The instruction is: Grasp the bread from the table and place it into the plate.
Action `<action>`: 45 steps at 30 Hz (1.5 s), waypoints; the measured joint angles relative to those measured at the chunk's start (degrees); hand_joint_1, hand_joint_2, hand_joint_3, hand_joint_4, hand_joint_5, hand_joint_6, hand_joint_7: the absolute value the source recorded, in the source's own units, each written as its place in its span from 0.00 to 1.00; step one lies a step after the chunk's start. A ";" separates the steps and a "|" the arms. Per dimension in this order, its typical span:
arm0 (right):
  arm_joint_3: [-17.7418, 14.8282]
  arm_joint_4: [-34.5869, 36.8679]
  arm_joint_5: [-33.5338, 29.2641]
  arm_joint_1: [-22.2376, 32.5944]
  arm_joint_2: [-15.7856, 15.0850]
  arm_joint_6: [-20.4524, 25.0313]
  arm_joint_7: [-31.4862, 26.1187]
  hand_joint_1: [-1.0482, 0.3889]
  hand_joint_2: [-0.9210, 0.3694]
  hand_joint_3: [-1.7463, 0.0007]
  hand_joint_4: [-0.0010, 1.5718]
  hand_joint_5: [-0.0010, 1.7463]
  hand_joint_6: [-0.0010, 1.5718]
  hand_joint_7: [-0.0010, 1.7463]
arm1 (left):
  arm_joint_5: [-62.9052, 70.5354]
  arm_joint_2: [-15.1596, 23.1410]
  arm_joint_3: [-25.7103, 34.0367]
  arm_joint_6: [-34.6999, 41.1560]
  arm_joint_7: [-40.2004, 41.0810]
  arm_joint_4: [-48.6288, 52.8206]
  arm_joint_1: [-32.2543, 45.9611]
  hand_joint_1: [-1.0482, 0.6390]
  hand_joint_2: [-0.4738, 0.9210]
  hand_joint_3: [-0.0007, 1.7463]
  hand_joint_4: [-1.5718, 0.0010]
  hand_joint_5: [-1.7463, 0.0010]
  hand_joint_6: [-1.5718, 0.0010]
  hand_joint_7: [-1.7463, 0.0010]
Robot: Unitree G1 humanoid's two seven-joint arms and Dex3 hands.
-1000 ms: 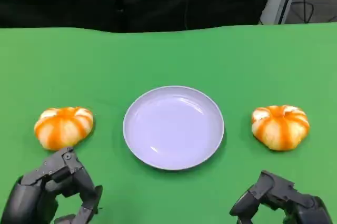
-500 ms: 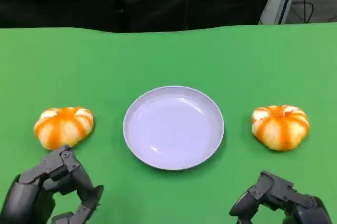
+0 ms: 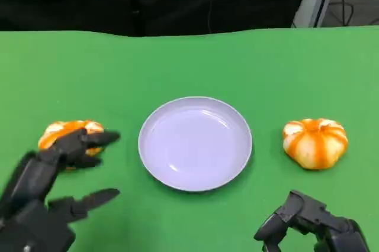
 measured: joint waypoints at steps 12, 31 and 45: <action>0.17 0.04 0.12 0.09 0.13 0.02 -0.14 0.65 0.43 0.28 0.44 0.92 0.48 0.77 | 13.37 6.83 -3.09 3.00 0.21 3.00 -5.92 0.28 0.99 0.00 0.96 0.86 0.87 1.00; 0.42 -0.92 0.11 0.67 0.44 0.12 -0.34 0.66 0.43 0.28 0.44 0.92 0.48 0.76 | 34.24 11.15 -14.15 8.72 2.84 18.42 -20.76 0.24 1.00 0.01 1.00 0.91 0.91 1.00; 0.49 -1.90 0.02 1.37 0.49 1.07 -0.35 0.67 0.43 0.28 0.44 0.92 0.48 0.76 | 37.57 9.42 -22.88 13.38 3.89 34.76 -30.72 0.25 1.00 0.00 0.98 0.89 0.89 0.99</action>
